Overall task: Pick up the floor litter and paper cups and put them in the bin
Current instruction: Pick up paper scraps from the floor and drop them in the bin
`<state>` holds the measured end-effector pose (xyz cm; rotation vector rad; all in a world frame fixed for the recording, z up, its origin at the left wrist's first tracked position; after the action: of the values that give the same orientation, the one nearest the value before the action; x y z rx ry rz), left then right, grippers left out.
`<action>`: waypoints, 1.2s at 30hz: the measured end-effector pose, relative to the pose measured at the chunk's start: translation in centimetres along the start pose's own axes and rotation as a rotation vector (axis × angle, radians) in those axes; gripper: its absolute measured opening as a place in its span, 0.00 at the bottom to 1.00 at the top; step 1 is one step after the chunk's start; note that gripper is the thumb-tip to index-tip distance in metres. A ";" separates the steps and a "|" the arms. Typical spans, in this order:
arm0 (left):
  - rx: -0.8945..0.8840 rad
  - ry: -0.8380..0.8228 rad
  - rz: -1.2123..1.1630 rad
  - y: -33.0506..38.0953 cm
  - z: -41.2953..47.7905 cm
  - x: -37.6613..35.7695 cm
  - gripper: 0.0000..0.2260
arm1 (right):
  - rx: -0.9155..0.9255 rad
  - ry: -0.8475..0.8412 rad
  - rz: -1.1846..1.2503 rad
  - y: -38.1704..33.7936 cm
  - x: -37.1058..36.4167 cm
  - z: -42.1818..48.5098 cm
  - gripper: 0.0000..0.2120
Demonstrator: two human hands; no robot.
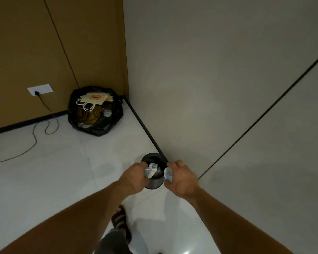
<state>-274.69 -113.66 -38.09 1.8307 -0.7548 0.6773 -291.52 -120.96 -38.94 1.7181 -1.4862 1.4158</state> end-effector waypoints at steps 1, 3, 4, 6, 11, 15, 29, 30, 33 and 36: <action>-0.004 -0.013 -0.005 -0.5 2.3 0.4 0.20 | -0.007 -0.011 -0.004 0.0 -0.2 2.0 0.30; -0.012 -0.048 -0.009 -1.7 7.0 1.0 0.21 | -0.033 -0.020 -0.015 -0.1 -0.7 6.2 0.30; -0.017 -0.079 -0.010 -2.5 9.3 1.1 0.21 | -0.057 -0.028 -0.009 -0.1 -1.0 8.4 0.30; -0.025 -0.145 -0.004 -4.2 14.0 1.5 0.21 | -0.110 -0.060 0.015 -0.3 -2.0 12.7 0.31; 0.009 -0.271 -0.010 -9.6 25.4 0.2 0.19 | -0.204 -0.151 0.090 0.2 -6.0 22.9 0.30; 0.080 -0.405 -0.009 -14.1 33.4 -5.1 0.19 | -0.291 -0.198 0.141 2.3 -12.3 30.2 0.30; 0.247 -0.477 0.015 -28.1 46.4 -24.3 0.34 | -0.395 -0.325 0.190 11.6 -35.4 43.2 0.36; 0.256 -0.478 0.037 -27.9 46.2 -24.0 0.35 | -0.406 -0.338 0.191 11.5 -35.1 42.8 0.37; 0.246 -0.461 0.057 -26.0 45.5 -22.0 0.35 | -0.405 -0.332 0.196 10.8 -32.3 41.4 0.37; 0.164 -0.445 0.060 -22.7 44.6 -18.6 0.32 | -0.368 -0.294 0.183 9.8 -27.6 40.1 0.36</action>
<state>-264.71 -144.78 -80.27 2.1490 -1.0716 0.3771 -281.49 -145.75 -80.73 1.6363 -1.9632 0.9170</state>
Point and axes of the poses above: each hand's wrist, its own z-axis towards the middle knuckle, its own x-axis out of the back of the hand, y = z × x, the point moved 2 cm from there along z, towards the middle knuckle, and after that the axes turned 9 degrees about -x, right-handed, at the moved point
